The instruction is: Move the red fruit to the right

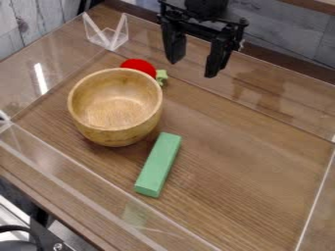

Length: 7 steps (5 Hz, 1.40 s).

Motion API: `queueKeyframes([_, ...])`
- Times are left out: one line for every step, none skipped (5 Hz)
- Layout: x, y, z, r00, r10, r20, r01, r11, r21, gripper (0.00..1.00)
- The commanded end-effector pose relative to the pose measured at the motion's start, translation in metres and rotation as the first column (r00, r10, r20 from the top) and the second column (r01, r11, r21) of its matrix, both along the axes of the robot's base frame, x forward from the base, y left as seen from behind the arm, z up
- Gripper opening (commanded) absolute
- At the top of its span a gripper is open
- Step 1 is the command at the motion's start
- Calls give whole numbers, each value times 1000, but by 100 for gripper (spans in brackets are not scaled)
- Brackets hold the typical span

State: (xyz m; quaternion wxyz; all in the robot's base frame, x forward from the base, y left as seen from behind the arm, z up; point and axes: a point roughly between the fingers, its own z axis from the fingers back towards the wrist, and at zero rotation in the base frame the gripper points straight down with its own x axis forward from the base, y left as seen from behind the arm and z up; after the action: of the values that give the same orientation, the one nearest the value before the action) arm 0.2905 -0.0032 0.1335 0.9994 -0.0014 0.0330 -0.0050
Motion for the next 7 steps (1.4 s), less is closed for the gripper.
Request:
queueKeyframes([8, 18, 2, 999, 43, 5, -43, 999, -1, 100])
queueKeyframes([20, 47, 6, 994, 106, 34, -106, 994, -3, 100])
queueKeyframes([34, 81, 5, 977, 203, 64, -204, 979, -1, 100])
queueKeyframes([46, 106, -3, 963, 256, 83, -256, 967, -6, 100])
queueKeyframes([53, 111, -15, 962, 260, 87, -261, 965, -6, 100])
queueKeyframes([59, 114, -24, 963, 253, 91, -253, 967, -7, 100])
queueKeyframes([67, 115, -34, 959, 268, 91, -268, 963, -11, 100])
